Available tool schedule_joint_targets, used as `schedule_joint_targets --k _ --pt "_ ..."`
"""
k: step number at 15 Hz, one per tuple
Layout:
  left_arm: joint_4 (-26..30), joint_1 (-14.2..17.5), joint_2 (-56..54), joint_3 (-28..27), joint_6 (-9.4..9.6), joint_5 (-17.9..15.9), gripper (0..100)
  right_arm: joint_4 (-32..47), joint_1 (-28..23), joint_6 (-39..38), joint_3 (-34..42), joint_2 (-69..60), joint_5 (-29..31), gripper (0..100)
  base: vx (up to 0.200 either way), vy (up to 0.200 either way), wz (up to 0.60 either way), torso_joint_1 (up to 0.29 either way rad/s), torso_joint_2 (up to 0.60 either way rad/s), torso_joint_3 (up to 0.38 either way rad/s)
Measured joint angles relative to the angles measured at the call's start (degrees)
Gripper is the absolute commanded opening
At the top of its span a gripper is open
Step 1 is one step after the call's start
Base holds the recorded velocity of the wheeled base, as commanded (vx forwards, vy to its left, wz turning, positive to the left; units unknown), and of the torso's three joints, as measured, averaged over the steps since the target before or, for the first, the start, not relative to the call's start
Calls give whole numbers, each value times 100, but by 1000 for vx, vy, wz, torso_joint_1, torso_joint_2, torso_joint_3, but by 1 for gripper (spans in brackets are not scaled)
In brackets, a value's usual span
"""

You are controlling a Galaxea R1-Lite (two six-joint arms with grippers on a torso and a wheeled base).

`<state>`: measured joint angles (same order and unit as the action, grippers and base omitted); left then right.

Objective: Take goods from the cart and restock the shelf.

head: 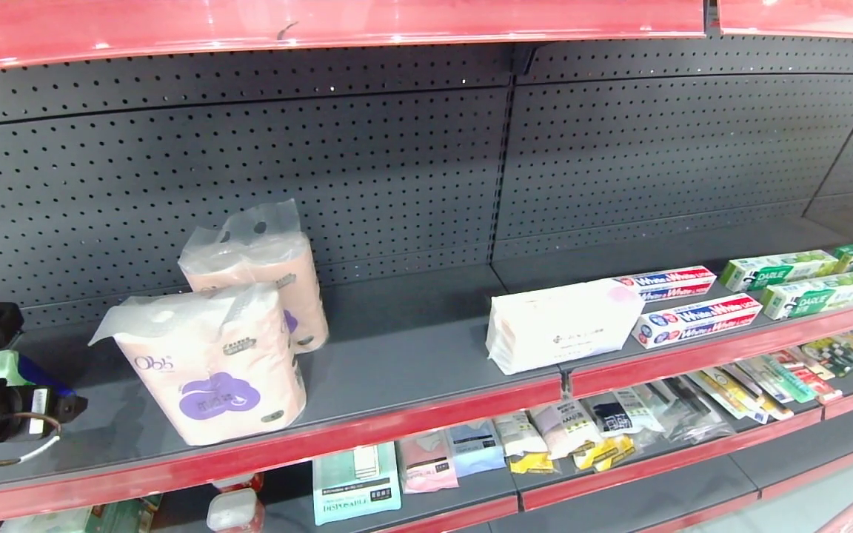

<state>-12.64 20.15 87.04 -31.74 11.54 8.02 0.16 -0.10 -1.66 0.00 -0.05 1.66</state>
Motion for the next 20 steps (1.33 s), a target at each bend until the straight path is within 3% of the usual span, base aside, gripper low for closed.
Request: schedule_joint_targets --k 10,20 --pt "-699 -351 1053 -116 5 -200 100 0 -1 0 0 0 1 100 0 0 0 0 0 0" --pt "-720 -679 1281 -321 -39 -368 100 2 0 0 -5 0 0 100 0 0 0 0 0 0"
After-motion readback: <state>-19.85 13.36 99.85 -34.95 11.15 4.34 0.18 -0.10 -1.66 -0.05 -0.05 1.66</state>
